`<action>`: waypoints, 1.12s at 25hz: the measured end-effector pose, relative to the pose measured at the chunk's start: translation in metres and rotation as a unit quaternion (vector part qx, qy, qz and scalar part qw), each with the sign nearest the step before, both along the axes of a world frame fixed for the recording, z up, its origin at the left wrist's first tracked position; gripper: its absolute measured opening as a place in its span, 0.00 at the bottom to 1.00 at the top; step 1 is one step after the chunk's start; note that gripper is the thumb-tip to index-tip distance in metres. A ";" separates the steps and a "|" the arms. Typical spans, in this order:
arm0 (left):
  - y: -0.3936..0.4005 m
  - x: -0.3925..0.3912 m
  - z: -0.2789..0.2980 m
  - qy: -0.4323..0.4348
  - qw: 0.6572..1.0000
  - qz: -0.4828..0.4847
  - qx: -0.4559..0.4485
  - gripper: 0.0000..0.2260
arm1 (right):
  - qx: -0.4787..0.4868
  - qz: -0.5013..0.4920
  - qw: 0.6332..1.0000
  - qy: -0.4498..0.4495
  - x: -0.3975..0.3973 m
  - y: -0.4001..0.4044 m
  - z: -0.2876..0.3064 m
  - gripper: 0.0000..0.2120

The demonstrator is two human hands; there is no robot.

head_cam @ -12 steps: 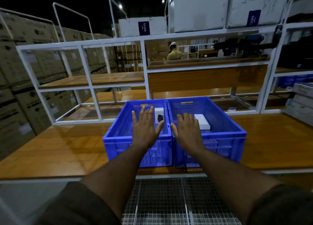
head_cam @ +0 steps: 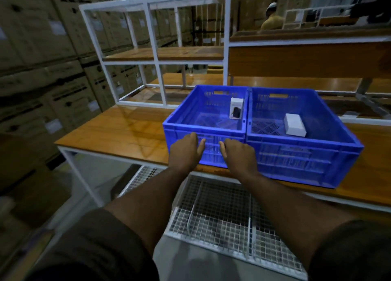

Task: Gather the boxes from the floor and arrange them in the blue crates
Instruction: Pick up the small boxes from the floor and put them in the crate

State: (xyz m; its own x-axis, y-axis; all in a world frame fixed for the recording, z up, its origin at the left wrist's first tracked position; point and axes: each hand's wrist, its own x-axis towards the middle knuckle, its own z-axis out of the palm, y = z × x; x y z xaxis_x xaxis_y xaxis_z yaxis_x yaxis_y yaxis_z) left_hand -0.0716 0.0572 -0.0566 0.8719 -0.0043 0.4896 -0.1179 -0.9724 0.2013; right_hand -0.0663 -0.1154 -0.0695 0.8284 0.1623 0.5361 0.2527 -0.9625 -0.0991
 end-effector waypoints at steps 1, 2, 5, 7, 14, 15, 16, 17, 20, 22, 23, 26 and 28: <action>0.008 -0.008 -0.005 0.013 1.000 0.009 0.012 0.16 | -0.007 0.013 1.000 0.021 -0.005 0.006 -0.005 0.16; 0.018 -0.017 -0.010 0.026 0.999 0.019 0.023 0.17 | -0.016 0.023 0.999 0.042 -0.011 0.013 -0.009 0.17; 0.043 -0.045 -0.017 0.056 0.996 0.047 0.041 0.20 | -0.023 0.038 0.997 0.060 -0.028 0.036 -0.021 0.20; 0.058 -0.069 -0.019 0.069 0.994 0.072 0.039 0.21 | -0.024 0.059 0.995 0.074 -0.045 0.056 -0.026 0.20; 0.132 -0.199 -0.045 0.125 0.977 0.174 0.001 0.20 | 0.031 0.163 0.976 0.140 -0.142 0.144 -0.042 0.13; 0.145 -0.222 -0.051 0.131 0.971 0.198 -0.003 0.20 | 0.037 0.174 0.972 0.151 -0.159 0.158 -0.046 0.12; 0.157 -0.244 -0.057 0.140 0.965 0.222 -0.007 0.19 | 0.031 0.186 0.970 0.154 -0.176 0.171 -0.051 0.12; 0.171 -0.270 -0.064 0.147 0.958 0.246 -0.014 0.19 | 0.016 0.204 0.967 0.153 -0.195 0.187 -0.057 0.12; 0.202 -0.342 -0.086 0.154 0.939 0.299 -0.071 0.13 | -0.032 0.258 0.956 0.139 -0.248 0.230 -0.079 0.12; 0.218 -0.391 -0.102 0.141 0.917 0.351 -0.129 0.07 | -0.076 0.294 0.943 0.135 -0.285 0.259 -0.093 0.11; 0.224 -0.415 -0.109 0.132 0.903 0.379 -0.154 0.06 | -0.092 0.317 0.934 0.135 -0.303 0.272 -0.098 0.10; 0.240 -0.483 -0.133 0.124 0.866 0.452 -0.177 0.07 | -0.099 0.405 0.898 0.145 -0.348 0.309 -0.114 0.07; 0.248 -0.529 -0.145 0.114 0.831 0.511 -0.191 0.09 | -0.096 0.472 0.861 0.164 -0.377 0.335 -0.127 0.05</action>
